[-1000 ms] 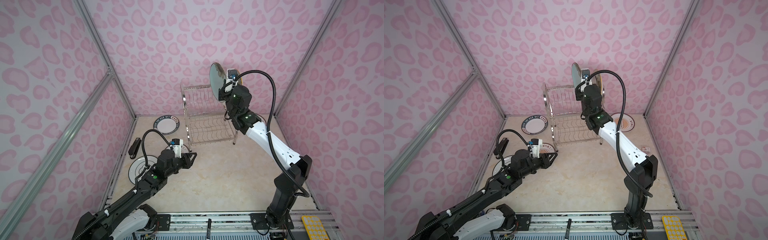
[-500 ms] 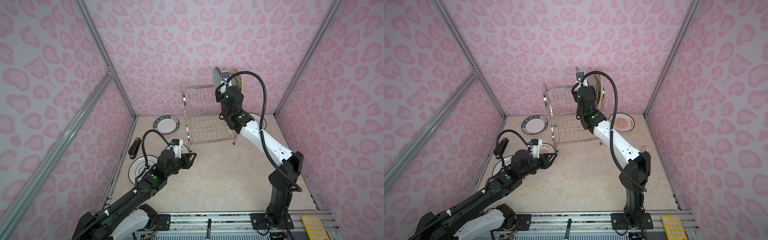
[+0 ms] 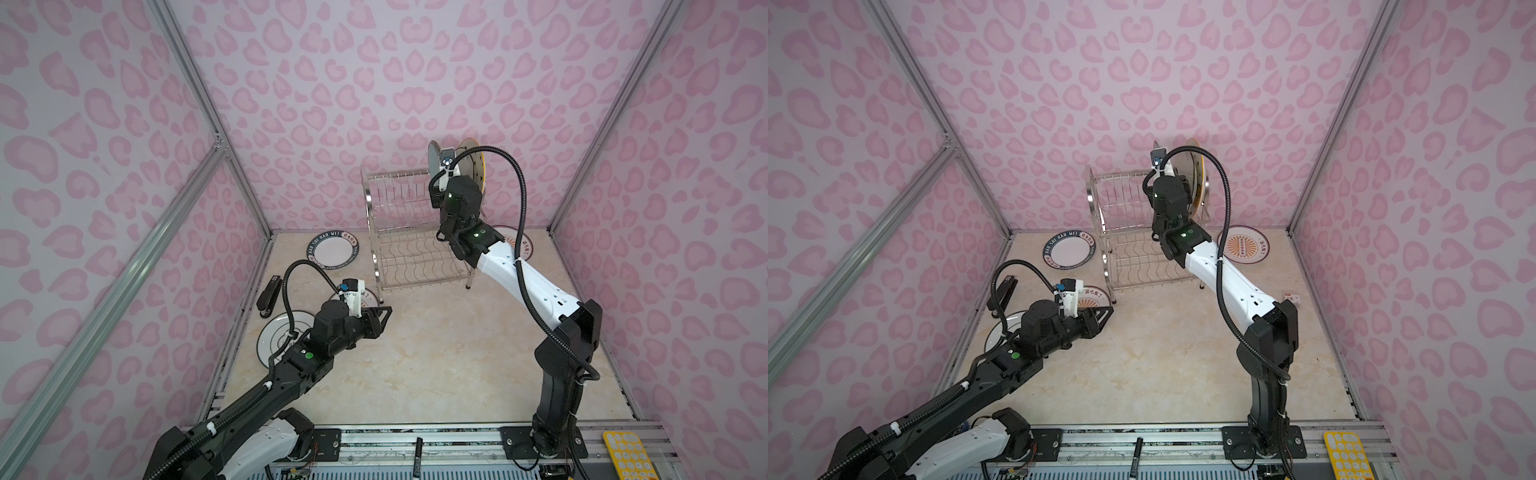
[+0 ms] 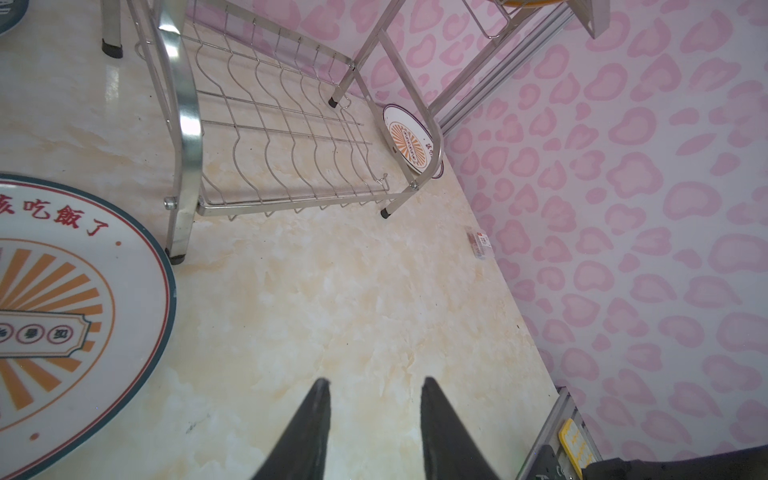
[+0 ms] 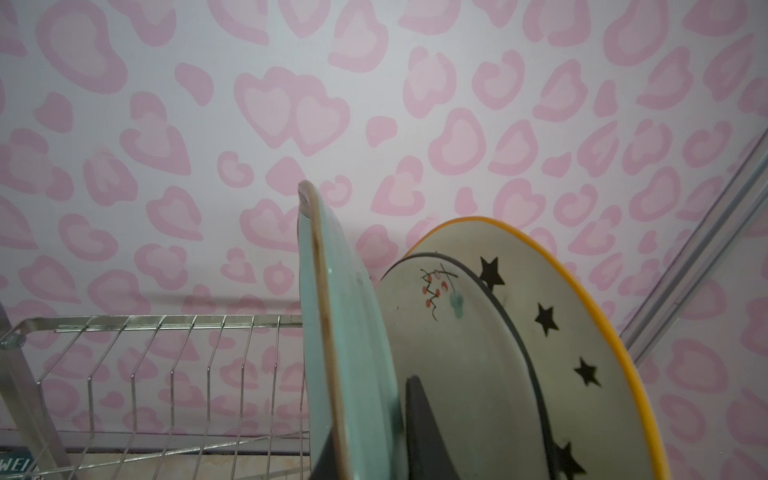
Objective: Load the plates into the dish rack
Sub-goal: 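Lower the sunflower plate into the rack slot beside the star plate with the right gripper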
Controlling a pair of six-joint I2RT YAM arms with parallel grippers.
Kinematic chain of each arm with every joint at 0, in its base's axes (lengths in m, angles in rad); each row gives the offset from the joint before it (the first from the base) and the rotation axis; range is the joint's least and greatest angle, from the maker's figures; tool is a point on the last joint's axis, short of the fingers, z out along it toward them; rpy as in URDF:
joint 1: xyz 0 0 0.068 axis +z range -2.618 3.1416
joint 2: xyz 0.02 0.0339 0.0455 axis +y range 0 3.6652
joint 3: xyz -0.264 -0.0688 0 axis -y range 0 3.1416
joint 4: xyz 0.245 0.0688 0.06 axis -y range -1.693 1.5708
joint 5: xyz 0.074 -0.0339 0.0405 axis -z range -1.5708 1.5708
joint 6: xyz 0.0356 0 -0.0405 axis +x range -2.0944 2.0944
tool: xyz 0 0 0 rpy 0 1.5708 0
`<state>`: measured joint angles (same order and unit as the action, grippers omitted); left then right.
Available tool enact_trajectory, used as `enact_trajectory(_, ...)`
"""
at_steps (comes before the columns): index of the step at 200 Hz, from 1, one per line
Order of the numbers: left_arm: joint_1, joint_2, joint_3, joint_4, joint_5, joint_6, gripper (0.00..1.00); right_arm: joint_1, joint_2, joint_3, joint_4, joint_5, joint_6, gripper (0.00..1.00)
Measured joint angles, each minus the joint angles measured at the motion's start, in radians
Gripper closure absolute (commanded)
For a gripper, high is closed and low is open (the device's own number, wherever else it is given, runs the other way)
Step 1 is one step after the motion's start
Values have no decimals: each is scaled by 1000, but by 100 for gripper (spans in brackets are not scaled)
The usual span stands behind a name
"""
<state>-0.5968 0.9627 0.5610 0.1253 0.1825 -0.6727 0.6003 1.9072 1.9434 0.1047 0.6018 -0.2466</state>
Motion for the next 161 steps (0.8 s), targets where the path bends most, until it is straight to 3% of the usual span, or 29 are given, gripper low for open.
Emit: enact_trajectory(161,0,2,-2,-20,-8,0,61,-22,-15,-68,2,-28,80,100)
